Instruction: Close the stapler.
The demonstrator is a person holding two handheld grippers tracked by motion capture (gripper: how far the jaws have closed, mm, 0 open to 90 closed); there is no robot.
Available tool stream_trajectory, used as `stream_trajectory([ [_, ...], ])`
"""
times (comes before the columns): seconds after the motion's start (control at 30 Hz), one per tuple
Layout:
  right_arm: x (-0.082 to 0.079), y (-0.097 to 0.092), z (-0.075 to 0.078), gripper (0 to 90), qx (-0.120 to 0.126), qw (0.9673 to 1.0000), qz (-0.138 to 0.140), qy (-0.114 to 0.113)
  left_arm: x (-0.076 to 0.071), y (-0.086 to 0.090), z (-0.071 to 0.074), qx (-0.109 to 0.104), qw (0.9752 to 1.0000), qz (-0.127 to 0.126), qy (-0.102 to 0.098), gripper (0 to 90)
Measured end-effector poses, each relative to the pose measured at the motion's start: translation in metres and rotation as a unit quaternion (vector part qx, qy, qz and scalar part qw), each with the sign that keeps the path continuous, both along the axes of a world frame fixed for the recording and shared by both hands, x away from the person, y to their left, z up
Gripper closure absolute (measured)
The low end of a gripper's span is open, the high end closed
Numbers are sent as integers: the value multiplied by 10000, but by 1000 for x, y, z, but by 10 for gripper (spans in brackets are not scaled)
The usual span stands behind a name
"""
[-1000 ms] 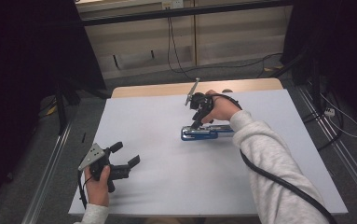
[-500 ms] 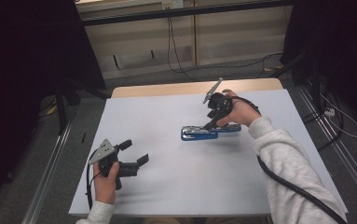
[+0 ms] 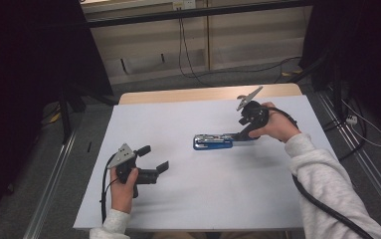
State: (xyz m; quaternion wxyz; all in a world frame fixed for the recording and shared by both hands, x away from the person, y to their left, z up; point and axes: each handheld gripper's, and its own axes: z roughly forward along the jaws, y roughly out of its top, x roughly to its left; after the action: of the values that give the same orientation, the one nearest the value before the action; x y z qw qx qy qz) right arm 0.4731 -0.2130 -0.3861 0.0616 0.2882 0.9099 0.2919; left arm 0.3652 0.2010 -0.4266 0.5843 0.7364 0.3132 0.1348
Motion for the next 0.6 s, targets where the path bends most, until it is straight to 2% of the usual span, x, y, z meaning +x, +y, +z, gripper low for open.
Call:
stream_trajectory([
  [0.1, -3, -6, -1, 229, 61, 10000, -68, -27, 3, -6, 0, -15, 10000, -24, -22, 26],
  [0.17, -6, -12, -2, 228, 65, 9999, -130, -37, 6, -9, 0, 68, 10000, -52, -30, 25],
  [0.27, -9, -19, -3, 228, 78, 9997, -185, -113, 10, -13, 0, 60, 10000, 7, 5, 26],
  [0.43, -15, -31, -4, 228, 103, 9993, -302, -206, 17, -23, -2, 174, 9998, 20, -26, 26],
  [0.53, -17, -36, -4, 227, 152, 9990, -349, -239, 21, -27, -3, 127, 9999, 63, -84, 28],
  [0.6, -20, -41, -6, 224, 145, 9987, -413, -275, 25, -33, -5, 178, 9998, 26, 8, 25],
])
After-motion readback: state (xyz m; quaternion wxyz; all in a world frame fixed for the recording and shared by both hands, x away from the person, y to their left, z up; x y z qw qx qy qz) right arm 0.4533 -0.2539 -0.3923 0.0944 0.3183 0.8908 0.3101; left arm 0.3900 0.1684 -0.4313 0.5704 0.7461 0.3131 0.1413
